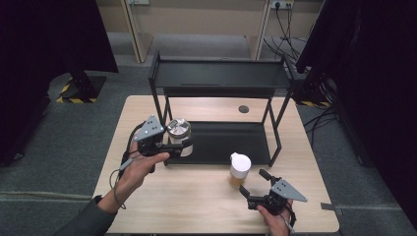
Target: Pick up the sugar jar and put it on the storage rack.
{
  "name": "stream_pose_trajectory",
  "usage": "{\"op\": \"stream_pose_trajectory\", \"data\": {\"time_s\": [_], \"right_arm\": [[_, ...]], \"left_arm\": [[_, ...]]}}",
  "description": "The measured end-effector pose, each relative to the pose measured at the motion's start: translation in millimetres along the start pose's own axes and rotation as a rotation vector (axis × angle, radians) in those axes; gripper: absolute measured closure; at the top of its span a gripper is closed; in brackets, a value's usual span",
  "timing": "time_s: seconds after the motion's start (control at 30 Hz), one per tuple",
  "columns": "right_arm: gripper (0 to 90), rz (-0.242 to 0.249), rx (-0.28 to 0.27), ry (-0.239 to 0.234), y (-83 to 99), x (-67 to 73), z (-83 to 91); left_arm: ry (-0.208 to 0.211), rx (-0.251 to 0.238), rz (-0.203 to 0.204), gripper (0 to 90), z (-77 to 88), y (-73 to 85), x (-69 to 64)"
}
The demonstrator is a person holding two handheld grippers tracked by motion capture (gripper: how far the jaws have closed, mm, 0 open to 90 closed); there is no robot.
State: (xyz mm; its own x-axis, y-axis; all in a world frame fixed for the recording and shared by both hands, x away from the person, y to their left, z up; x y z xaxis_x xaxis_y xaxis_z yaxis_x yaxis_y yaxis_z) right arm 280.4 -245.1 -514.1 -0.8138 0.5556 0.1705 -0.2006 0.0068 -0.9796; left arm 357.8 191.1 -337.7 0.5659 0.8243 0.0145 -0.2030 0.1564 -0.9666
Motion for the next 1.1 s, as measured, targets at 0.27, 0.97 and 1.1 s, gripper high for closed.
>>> {"op": "stream_pose_trajectory", "data": {"time_s": [0.27, 0.97, 1.1], "right_arm": [[0.7, -0.001, 0.000, -0.001, 0.1, 0.2, -0.2], [0.7, -0.006, -0.002, -0.002, 0.4, -0.5, -0.3], [0.7, -0.004, -0.001, -0.003, 0.3, -0.3, -0.4]], "left_arm": [[-0.011, 0.004, -0.009, 30.7, 5.2, -28.9, 6.3], [-0.027, -0.006, -0.008, 30.7, 8.8, -97.3, 15.7], [-0.040, -0.002, -0.006, 30.7, 7.3, -110.6, 18.0]]}}
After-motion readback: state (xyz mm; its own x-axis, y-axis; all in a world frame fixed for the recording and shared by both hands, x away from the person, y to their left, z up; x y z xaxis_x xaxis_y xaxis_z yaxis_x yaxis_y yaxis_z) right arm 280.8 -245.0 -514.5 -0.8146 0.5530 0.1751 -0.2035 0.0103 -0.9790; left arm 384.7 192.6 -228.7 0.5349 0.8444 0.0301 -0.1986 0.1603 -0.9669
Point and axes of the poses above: each handheld gripper's, and its own axes: z roughly backward along the jaws, y roughly out of its underside, x roughly to its left, the point moved 10 cm from there along -z, roughly forward along the jaws, and after that the axes turned 15 degrees about -y, right-handed, at the moved point
